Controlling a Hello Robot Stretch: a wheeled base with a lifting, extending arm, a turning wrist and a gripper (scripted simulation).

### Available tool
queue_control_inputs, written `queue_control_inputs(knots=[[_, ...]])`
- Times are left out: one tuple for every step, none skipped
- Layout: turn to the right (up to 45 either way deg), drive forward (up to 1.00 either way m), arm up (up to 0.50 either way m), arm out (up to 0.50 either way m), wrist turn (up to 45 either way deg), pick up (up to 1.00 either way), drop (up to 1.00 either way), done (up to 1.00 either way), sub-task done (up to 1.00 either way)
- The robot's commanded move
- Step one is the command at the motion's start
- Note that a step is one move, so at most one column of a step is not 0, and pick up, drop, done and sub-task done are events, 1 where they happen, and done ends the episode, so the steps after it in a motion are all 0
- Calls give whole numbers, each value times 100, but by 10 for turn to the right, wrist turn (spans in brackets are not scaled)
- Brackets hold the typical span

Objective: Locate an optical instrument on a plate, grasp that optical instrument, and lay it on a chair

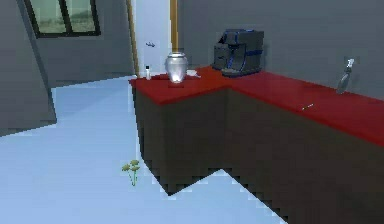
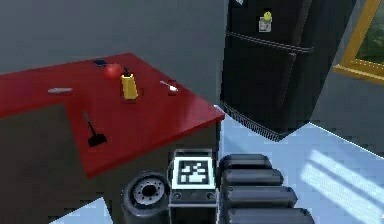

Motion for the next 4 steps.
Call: queue_control_inputs(knots=[[-450, 0, 0, 0, 0, 0, 0, 0, 0], [-450, 0, 0, 0, 0, 0, 0, 0, 0], [-450, 0, 0, 0, 0, 0, 0, 0, 0], [-180, 0, 0, 0, 0, 0, 0, 0, 0]])
